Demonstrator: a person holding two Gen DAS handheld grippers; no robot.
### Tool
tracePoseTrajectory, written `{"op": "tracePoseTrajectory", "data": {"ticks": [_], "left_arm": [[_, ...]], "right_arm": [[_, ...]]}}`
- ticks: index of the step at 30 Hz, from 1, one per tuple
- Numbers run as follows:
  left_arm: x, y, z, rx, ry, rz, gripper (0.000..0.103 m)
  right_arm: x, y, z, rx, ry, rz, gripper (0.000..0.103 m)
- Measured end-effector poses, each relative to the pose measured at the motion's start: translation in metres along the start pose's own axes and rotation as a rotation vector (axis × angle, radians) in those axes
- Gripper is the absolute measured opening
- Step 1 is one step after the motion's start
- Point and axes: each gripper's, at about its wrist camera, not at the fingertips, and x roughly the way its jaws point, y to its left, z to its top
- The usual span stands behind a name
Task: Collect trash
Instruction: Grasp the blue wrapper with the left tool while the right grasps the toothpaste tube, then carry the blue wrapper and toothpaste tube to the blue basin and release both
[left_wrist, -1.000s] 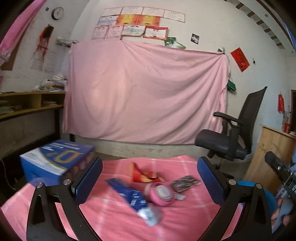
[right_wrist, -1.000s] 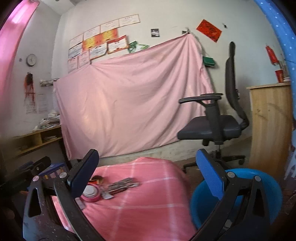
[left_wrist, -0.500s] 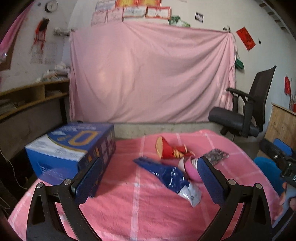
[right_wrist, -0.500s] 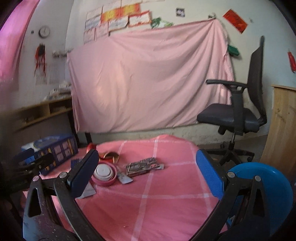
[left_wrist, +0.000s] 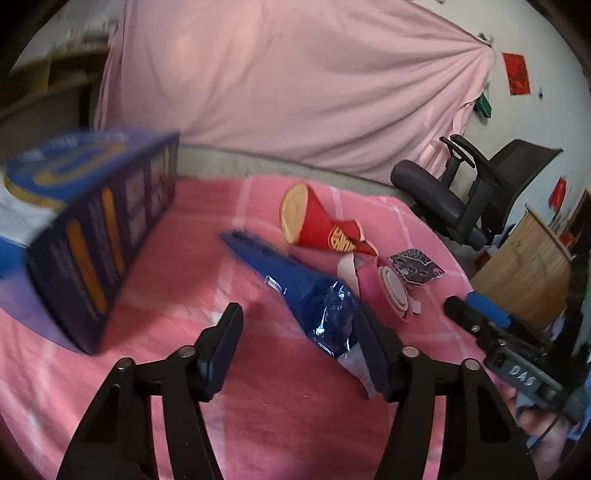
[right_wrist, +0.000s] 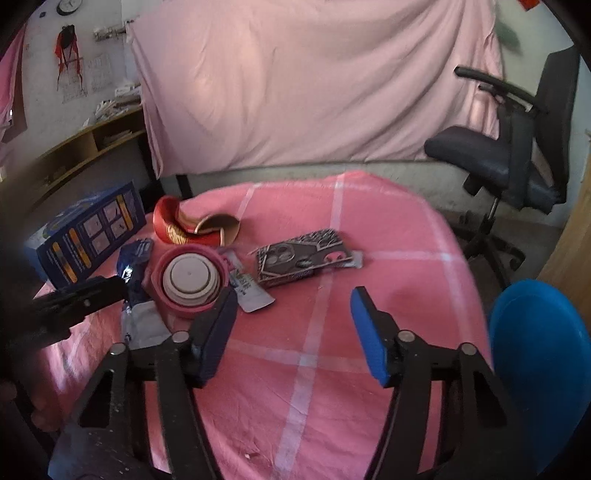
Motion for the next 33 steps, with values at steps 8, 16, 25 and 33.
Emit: {"op": "tracePoseTrajectory", "data": {"ticks": [8, 16, 25, 33], "left_arm": [[0.006, 0.007, 0.018, -0.108, 0.031, -0.089, 0.048], [0.004, 0.02, 0.033, -0.173, 0.061, -0.115, 0.023], [0.001, 0.022, 0.04, -0.175, 0.079, -0.128, 0.011], [-0.027, 0.023, 0.029, -0.136, 0.052, -0.114, 0.01]], "right_arm": [[0.029, 0.008, 0.006, -0.019, 0.11, 0.061, 0.075], [0.041, 0.013, 0.012, -0.042, 0.141, 0.109, 0.061], [0.034, 0.014, 0.007, -0.045, 0.134, 0.135, 0.05], [-0.001, 0.006, -0.013, -0.026, 0.094, 0.126, 0.049]]}}
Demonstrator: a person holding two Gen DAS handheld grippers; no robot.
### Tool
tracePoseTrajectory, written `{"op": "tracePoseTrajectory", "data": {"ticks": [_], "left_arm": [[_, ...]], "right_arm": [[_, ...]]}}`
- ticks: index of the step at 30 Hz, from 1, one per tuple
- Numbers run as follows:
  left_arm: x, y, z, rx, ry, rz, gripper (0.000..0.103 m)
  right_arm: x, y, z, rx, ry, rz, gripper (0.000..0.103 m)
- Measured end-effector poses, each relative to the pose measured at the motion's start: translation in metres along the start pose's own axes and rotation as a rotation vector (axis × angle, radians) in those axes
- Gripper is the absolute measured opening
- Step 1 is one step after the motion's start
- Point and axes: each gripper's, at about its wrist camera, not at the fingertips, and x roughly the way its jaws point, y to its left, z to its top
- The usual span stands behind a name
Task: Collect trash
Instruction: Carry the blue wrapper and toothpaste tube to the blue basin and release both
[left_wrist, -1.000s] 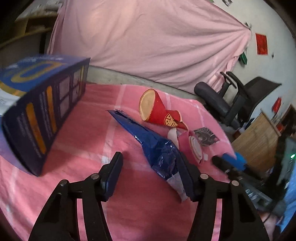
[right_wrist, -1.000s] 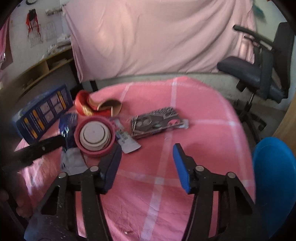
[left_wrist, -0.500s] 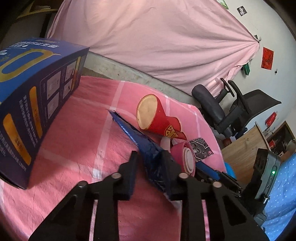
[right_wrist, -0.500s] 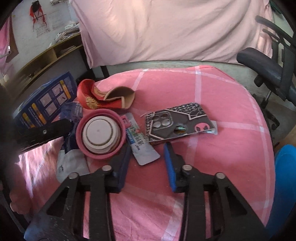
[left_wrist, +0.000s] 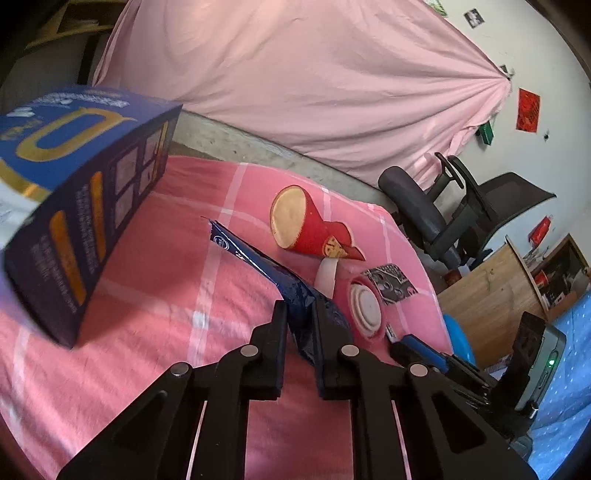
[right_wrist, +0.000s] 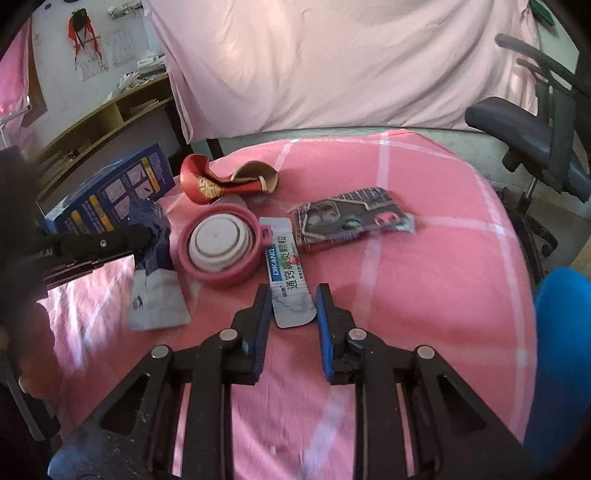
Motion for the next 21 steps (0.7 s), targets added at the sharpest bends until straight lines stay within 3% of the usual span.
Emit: {"op": "tracePoseTrajectory", "data": {"ticks": [12, 21], "left_arm": [[-0.032, -0.051, -0.037, 0.174, -0.069, 0.029, 0.009], [-0.034, -0.102, -0.034, 0.291, -0.173, 0.023, 0.009]], "right_arm": [[-0.035, -0.003, -0.018, 0.007, -0.083, -0.019, 0.048], [-0.084, -0.005, -0.02, 0.02, -0.372, -0.045, 0.048]]}}
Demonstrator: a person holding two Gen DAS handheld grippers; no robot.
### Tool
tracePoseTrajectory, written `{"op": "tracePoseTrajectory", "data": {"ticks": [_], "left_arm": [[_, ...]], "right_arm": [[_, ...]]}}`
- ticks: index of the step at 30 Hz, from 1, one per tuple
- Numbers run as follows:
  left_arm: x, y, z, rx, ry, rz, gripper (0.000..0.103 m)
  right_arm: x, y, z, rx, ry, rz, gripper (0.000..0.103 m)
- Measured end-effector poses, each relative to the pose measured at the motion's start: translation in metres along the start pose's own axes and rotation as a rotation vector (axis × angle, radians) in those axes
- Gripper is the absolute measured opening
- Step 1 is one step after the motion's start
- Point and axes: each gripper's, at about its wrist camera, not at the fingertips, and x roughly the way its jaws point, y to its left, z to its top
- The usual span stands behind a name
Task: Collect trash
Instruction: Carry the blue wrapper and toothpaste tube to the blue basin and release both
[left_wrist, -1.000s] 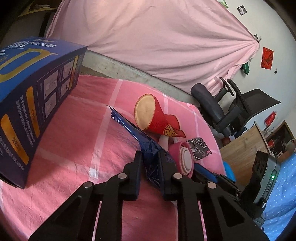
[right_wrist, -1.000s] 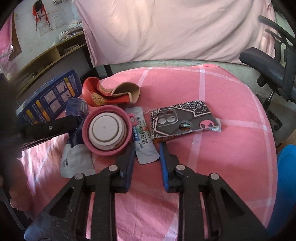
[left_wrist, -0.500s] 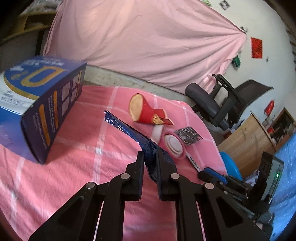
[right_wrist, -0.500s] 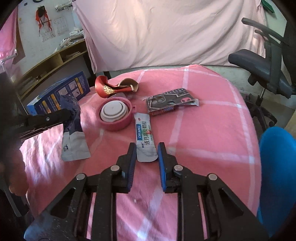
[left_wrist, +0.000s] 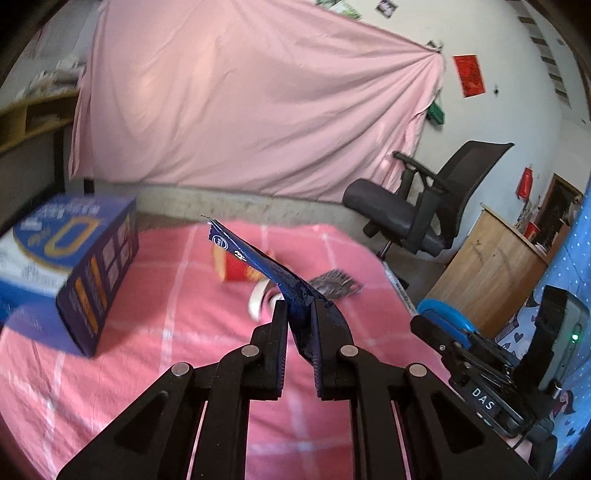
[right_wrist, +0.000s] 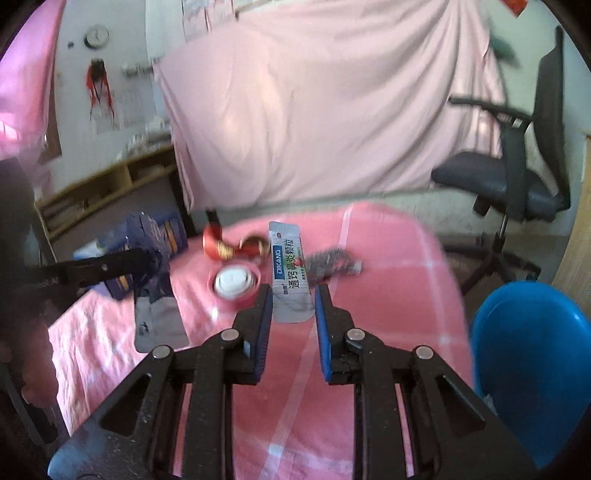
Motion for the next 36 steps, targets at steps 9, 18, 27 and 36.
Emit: {"op": "tracePoseTrajectory", "data": {"ticks": [9, 18, 27, 36], "left_arm": [[0.009, -0.063, 0.015, 0.157, -0.109, -0.048, 0.009], [0.039, -0.126, 0.021, 0.247, -0.124, -0.112, 0.009], [0.078, -0.175, 0.018, 0.272, -0.053, -0.204, 0.009], [0.116, -0.214, 0.004, 0.296, 0.035, -0.246, 0.009]], "right_arm": [[-0.054, -0.019, 0.018, 0.033, -0.267, -0.105, 0.048], [-0.096, -0.048, 0.027, 0.061, -0.385, -0.258, 0.048], [-0.113, -0.094, 0.025, 0.159, -0.362, -0.411, 0.049], [-0.111, -0.14, 0.013, 0.282, -0.261, -0.477, 0.049]]}}
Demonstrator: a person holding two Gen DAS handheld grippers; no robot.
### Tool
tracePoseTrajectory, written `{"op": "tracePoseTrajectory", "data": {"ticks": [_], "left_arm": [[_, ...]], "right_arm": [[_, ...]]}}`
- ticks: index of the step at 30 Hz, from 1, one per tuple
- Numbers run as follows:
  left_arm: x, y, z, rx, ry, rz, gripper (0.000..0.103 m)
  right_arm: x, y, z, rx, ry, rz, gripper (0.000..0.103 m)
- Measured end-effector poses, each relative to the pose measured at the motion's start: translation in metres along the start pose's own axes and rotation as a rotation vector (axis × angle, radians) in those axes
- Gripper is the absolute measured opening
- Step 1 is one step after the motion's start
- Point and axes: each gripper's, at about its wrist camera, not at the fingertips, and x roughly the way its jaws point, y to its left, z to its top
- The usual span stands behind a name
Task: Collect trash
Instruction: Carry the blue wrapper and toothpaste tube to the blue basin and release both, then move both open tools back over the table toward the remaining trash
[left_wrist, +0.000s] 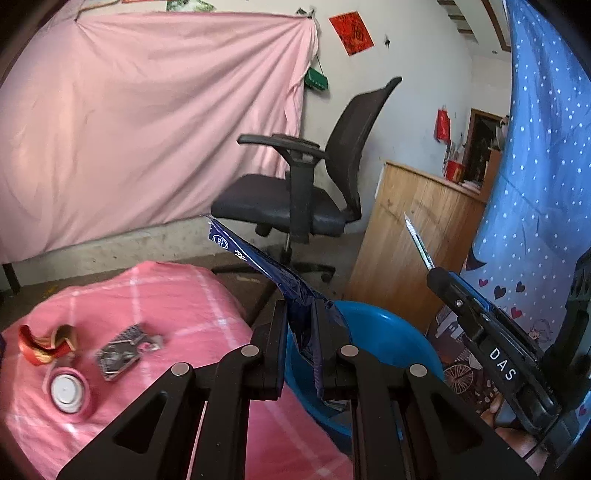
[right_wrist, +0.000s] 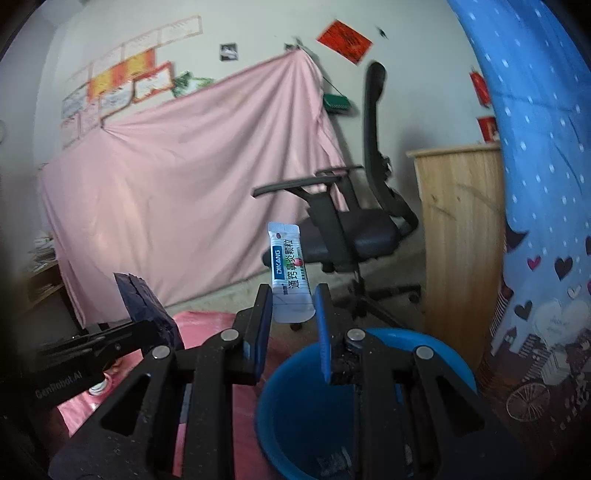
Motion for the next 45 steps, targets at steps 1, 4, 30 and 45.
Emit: {"op": "tracePoseTrajectory", "data": {"ticks": [1, 4, 30, 45], "left_arm": [[0.006, -0.001, 0.0, -0.006, 0.013, -0.005, 0.009], [0.022, -0.001, -0.001, -0.023, 0.049, -0.022, 0.01], [0.069, -0.005, -0.019, -0.042, 0.213, -0.02, 0.023], [0.022, 0.028, -0.012, -0.084, 0.079, 0.078, 0.024]], "right_arm": [[0.003, -0.004, -0.001, 0.008, 0.011, -0.005, 0.049], [0.008, -0.013, -0.003, 0.034, 0.045, -0.019, 0.049], [0.032, -0.046, -0.016, 0.147, 0.181, -0.026, 0.05], [0.018, -0.026, -0.008, 0.08, 0.101, 0.012, 0.051]]}}
